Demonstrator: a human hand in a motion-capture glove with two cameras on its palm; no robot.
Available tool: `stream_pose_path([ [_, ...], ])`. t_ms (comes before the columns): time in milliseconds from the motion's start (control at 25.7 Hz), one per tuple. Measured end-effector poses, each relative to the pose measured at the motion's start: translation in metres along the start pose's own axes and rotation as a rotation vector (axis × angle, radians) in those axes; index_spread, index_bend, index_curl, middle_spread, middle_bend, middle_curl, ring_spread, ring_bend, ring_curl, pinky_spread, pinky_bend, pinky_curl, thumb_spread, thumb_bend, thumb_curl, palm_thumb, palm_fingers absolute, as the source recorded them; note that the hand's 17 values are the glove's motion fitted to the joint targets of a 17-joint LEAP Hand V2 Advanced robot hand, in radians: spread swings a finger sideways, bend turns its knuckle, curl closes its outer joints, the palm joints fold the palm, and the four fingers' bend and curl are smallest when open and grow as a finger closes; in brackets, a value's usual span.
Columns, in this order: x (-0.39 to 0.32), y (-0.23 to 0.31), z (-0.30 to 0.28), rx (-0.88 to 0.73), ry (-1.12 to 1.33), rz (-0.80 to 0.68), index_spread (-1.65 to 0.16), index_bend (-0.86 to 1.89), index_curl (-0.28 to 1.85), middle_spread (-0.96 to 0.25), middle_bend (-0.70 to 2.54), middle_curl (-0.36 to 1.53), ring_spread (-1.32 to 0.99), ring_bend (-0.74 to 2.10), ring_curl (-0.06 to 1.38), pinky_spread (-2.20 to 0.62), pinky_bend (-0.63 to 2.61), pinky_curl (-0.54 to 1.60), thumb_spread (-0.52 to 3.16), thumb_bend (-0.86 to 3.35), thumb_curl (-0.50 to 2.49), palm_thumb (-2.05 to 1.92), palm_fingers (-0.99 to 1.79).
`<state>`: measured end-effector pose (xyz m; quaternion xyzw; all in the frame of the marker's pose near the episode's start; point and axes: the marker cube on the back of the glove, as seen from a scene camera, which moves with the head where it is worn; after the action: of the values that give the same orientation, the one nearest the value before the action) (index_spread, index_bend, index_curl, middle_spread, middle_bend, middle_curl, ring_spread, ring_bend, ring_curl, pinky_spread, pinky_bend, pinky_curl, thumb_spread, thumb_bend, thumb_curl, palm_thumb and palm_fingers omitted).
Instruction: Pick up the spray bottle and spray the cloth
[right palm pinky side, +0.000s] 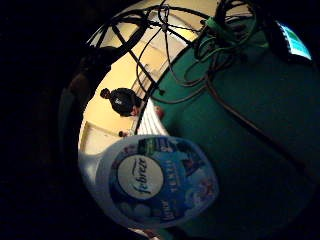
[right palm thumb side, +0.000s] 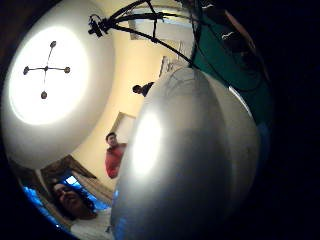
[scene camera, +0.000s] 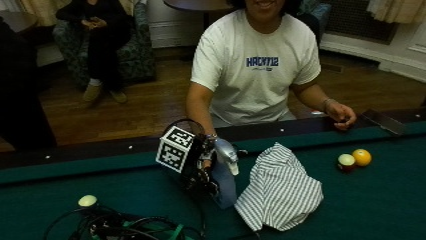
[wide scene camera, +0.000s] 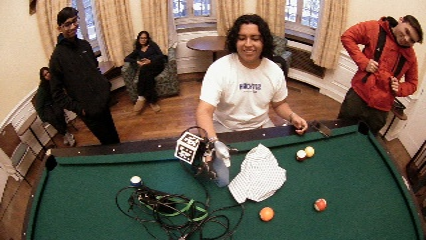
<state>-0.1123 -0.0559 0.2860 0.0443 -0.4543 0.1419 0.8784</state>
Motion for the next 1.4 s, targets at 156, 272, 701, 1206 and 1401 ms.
stream_pose_path([
  [156, 0.001, -0.012, 0.010, -0.013, 0.002, 0.011, -0.34, 0.10, 0.26, -0.17, 0.41, 0.43, -0.17, 0.68, 0.40, 0.03, 0.45, 0.36, 0.85, -0.03, 0.42, 0.69, 0.52],
  [272, 0.001, -0.021, 0.018, -0.056, -0.002, 0.026, -0.34, 0.13, 0.26, -0.17, 0.38, 0.42, -0.17, 0.69, 0.40, 0.01, 0.43, 0.36, 0.86, -0.03, 0.41, 0.69, 0.56],
  [701, -0.008, -0.034, 0.032, -0.117, -0.027, 0.038, -0.30, 0.15, 0.33, -0.19, 0.43, 0.44, -0.19, 0.73, 0.41, -0.17, 0.44, 0.36, 0.79, 0.02, 0.50, 0.88, 1.37],
  [1206, -0.123, -0.024, -0.051, -0.139, -0.007, -0.189, -0.25, 0.40, 0.47, -0.21, 0.63, 0.54, -0.21, 0.75, 0.47, -0.28, 0.45, 0.41, 0.44, -0.02, 0.63, 0.97, 1.44],
  [1401, -0.197, -0.030, -0.095, -0.153, -0.061, -0.261, -0.24, 0.44, 0.51, -0.21, 0.65, 0.55, -0.22, 0.76, 0.47, -0.29, 0.47, 0.42, 0.37, -0.03, 0.65, 0.97, 1.43],
])
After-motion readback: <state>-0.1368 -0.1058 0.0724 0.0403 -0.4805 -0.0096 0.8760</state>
